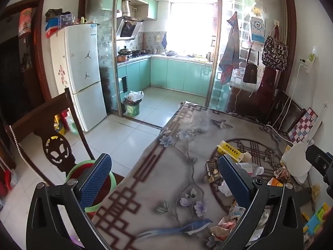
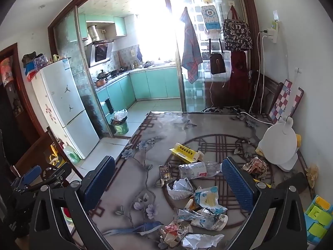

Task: Collect trash

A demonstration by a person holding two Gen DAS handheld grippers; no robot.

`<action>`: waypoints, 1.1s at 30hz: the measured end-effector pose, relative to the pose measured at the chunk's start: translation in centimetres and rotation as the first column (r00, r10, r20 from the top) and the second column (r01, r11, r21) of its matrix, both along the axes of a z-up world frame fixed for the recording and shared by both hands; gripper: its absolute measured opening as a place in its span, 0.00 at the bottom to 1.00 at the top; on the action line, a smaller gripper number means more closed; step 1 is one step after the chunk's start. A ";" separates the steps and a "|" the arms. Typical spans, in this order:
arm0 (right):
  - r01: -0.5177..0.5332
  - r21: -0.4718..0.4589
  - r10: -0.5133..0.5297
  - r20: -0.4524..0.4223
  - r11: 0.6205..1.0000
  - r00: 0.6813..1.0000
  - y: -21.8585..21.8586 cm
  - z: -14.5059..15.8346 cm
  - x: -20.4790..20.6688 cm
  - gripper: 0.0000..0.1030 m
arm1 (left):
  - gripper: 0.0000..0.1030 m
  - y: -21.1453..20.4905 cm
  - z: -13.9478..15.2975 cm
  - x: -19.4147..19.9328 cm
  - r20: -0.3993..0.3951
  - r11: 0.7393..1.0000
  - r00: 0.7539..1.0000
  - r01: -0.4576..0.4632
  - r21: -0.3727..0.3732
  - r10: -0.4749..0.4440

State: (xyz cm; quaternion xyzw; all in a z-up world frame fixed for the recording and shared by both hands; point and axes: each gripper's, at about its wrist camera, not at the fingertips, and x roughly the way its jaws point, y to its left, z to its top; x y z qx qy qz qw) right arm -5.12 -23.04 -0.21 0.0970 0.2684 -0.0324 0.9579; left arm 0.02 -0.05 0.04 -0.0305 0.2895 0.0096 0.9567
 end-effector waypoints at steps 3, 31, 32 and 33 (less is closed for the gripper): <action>0.001 -0.001 -0.001 0.001 1.000 1.000 -0.1 0.0 0.0 1.00 | 1.00 -0.1 0.1 0.2 -0.006 1.000 1.000 0.004 -0.002 -0.004; 0.008 -0.007 -0.008 -0.005 1.000 1.000 -0.4 0.1 -0.1 1.00 | 1.00 -0.5 -0.3 0.3 0.006 1.000 1.000 0.014 0.023 -0.014; 0.008 -0.007 -0.008 -0.007 1.000 1.000 -0.5 0.1 0.0 1.00 | 1.00 -0.6 -0.3 0.4 0.002 1.000 1.000 0.015 0.020 -0.015; 0.008 -0.008 -0.009 -0.008 1.000 1.000 -0.6 0.1 0.1 1.00 | 1.00 -0.7 -0.4 0.4 -0.001 1.000 1.000 0.016 0.023 -0.016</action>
